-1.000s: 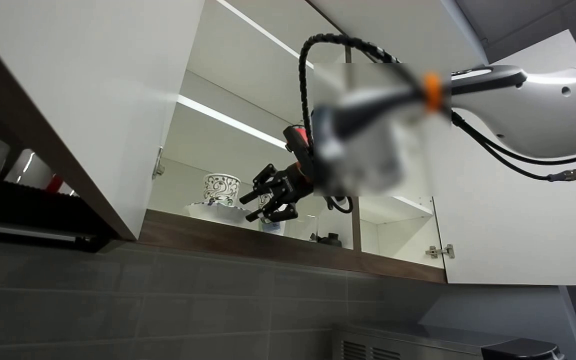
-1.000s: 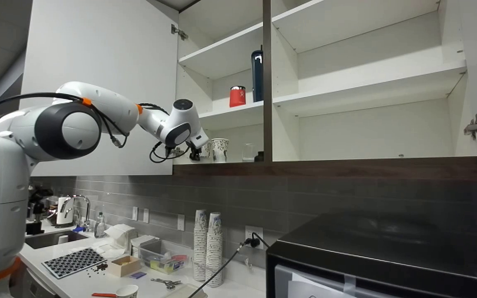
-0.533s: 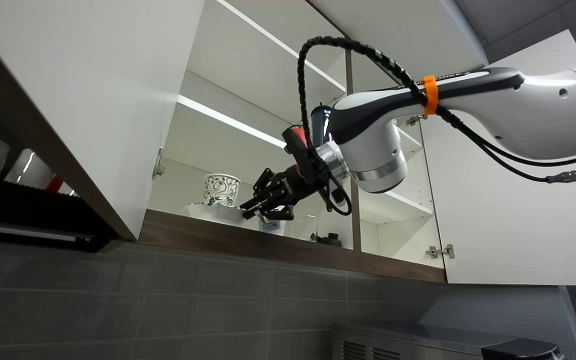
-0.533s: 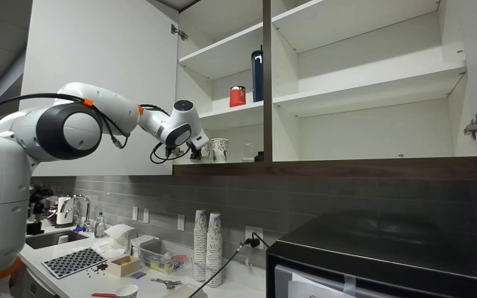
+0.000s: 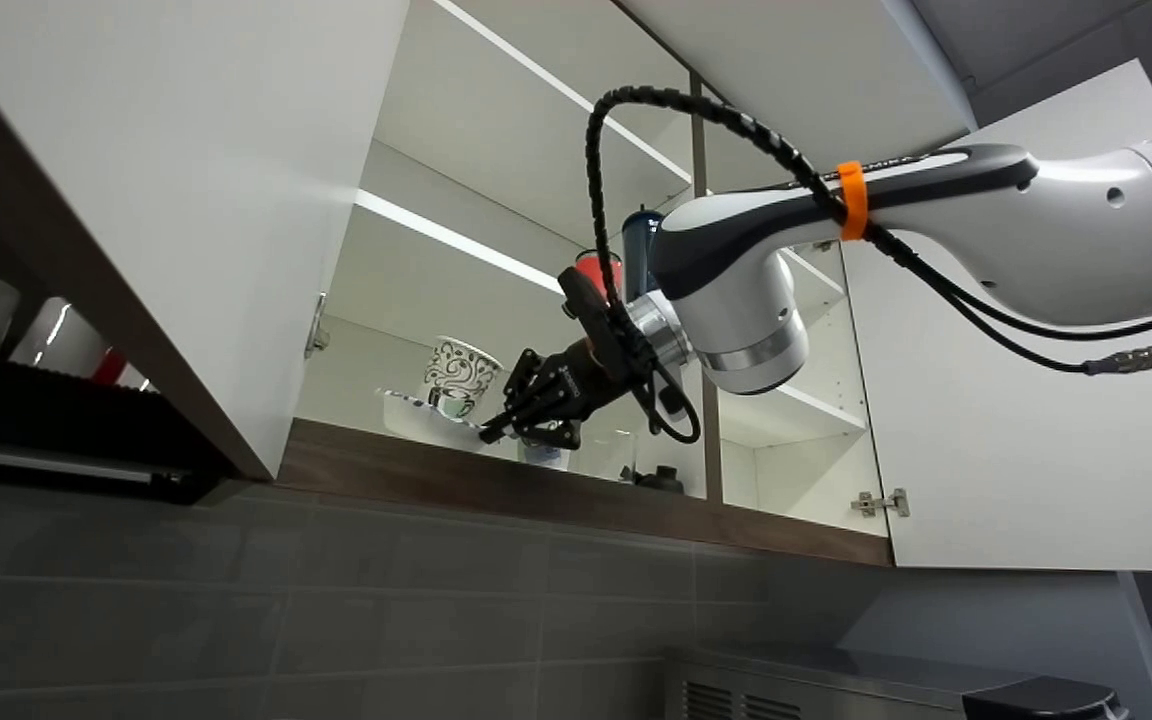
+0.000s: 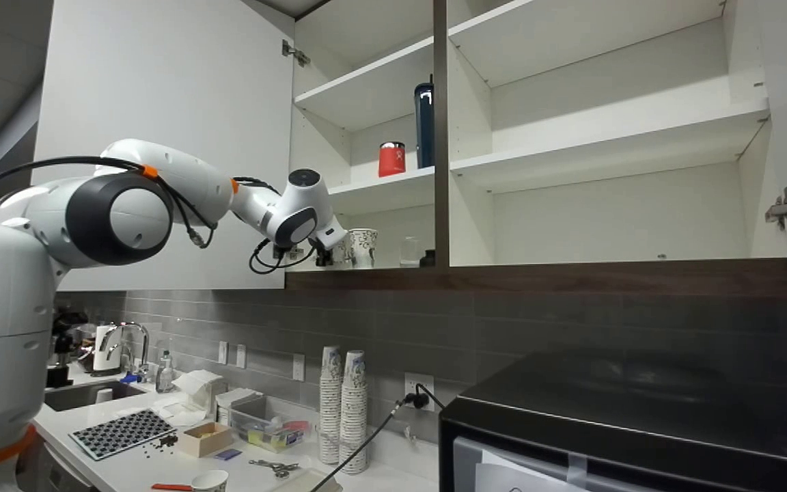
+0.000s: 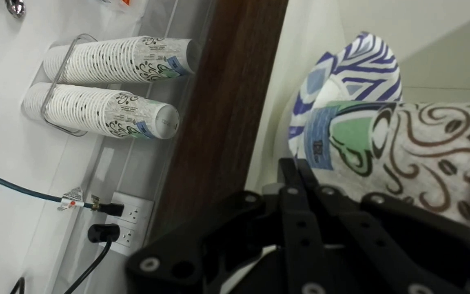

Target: Move the plate with the cup to the counter

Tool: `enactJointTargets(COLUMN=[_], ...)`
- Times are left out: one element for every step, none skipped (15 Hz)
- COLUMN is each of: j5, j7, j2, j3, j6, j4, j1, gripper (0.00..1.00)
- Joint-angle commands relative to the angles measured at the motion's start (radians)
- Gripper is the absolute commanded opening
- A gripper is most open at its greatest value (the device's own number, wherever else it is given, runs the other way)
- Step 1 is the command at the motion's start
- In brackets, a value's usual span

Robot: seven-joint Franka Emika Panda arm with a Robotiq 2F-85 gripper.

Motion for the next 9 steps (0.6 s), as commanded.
enactJointTargets(j5=[0.001, 0.003, 0.001, 0.002, -0.005, -0.014, -0.024, -0.029, -0.038], j7=[0.004, 0.003, 0.004, 0.004, 0.008, 0.012, 0.019, 0.020, 0.024], j2=[-0.002, -0.007, -0.011, -0.016, -0.022, -0.031, -0.040, -0.051, -0.064], j3=[-0.005, -0.005, -0.005, -0.005, -0.005, -0.005, -0.005, -0.004, -0.004], j6=[0.001, -0.001, 0.001, 0.000, -0.001, -0.009, -0.013, -0.023, -0.023], j4=[-0.003, -0.005, -0.008, -0.009, -0.013, -0.017, -0.022, -0.026, -0.033], j1=[0.009, 0.010, 0.010, 0.010, 0.010, 0.010, 0.010, 0.010, 0.010], gripper=[0.00, 0.00, 0.00, 0.00, 0.00, 0.00, 0.00, 0.00, 0.00])
